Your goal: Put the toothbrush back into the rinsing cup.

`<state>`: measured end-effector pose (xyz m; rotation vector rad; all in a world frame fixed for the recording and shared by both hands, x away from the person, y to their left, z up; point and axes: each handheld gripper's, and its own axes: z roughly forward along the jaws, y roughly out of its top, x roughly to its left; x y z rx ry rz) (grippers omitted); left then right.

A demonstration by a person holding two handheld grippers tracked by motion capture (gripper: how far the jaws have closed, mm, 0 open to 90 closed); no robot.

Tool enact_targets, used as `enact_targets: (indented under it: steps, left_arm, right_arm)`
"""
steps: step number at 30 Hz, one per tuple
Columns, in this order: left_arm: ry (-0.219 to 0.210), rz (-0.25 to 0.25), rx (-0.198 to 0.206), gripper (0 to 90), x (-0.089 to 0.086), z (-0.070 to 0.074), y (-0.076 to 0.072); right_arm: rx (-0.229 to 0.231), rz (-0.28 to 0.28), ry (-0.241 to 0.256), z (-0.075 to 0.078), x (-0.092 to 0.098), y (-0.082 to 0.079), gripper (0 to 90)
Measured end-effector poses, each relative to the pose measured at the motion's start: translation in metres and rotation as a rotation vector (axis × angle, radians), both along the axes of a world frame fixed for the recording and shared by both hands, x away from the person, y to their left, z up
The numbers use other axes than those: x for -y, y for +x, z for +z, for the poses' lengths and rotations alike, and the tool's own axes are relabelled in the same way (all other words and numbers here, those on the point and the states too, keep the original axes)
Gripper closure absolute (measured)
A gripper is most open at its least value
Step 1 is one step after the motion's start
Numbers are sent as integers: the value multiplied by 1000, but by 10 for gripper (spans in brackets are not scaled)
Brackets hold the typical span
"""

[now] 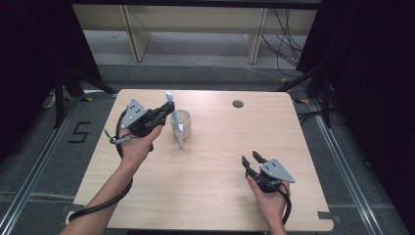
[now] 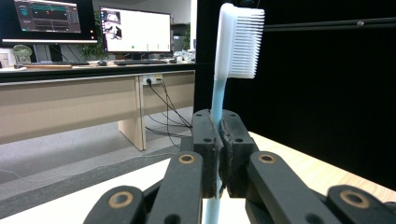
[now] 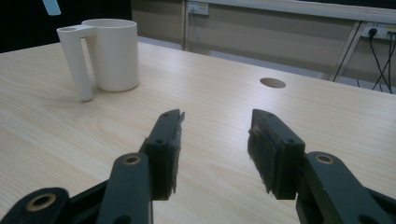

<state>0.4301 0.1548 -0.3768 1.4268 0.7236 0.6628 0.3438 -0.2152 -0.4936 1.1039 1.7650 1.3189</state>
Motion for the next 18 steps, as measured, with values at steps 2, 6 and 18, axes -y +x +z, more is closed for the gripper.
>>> enact_targets:
  steps: [2,6,18]
  left_arm:
    - [0,1,0,859,1,-2,1]
    - [3,9,-4,859,1,-4,4]
    - [12,10,-7,859,4,-7,8]
  right_arm:
    - [13,9,0,0,0,1,543]
    - [18,9,-15,1,1,1,542]
    - [24,-1,-16,2,5,2,541]
